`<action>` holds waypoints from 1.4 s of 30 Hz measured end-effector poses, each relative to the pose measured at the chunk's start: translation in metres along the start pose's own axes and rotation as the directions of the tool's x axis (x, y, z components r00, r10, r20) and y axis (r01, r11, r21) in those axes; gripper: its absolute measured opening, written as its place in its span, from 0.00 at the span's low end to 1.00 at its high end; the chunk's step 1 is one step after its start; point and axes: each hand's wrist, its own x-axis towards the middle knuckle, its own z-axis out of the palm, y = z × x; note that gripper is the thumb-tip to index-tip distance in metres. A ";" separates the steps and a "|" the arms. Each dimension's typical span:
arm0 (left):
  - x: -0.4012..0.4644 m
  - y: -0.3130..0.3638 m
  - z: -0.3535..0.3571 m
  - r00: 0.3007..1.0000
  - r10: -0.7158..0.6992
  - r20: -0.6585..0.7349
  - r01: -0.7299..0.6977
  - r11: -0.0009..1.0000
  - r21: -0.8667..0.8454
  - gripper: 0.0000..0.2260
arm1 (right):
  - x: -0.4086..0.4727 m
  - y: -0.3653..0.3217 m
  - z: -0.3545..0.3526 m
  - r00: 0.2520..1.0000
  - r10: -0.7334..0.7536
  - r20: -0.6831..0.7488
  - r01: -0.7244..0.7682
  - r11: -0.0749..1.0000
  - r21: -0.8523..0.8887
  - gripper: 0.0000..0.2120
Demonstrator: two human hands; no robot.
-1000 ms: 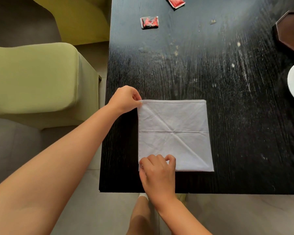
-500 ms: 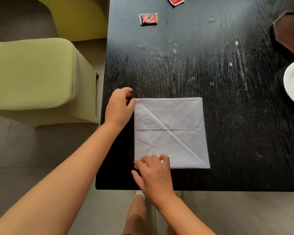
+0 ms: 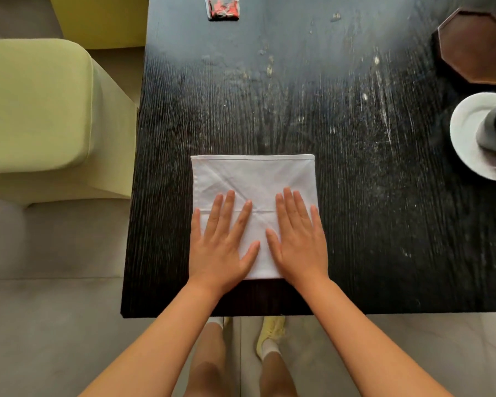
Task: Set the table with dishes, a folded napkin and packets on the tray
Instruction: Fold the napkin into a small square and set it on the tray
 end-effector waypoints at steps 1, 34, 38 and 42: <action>-0.001 0.000 0.001 1.000 -0.004 -0.005 0.004 1.000 -0.004 0.33 | -0.009 0.005 0.000 1.000 0.019 -0.011 -0.019 1.000 -0.002 0.30; -0.047 -0.028 -0.013 0.952 0.287 0.103 -0.295 0.954 0.063 0.28 | -0.075 0.083 -0.013 0.963 -0.269 0.015 0.268 0.948 -0.172 0.25; -0.062 -0.052 -0.024 0.936 0.351 -0.013 -0.352 0.936 -0.026 0.20 | -0.065 0.093 -0.020 0.879 -0.450 -0.160 0.428 0.890 -0.153 0.14; -0.056 -0.056 -0.034 0.896 0.433 -0.095 -0.436 0.900 -0.014 0.10 | -0.055 0.089 -0.024 0.768 -0.578 -0.276 0.558 0.815 -0.157 0.04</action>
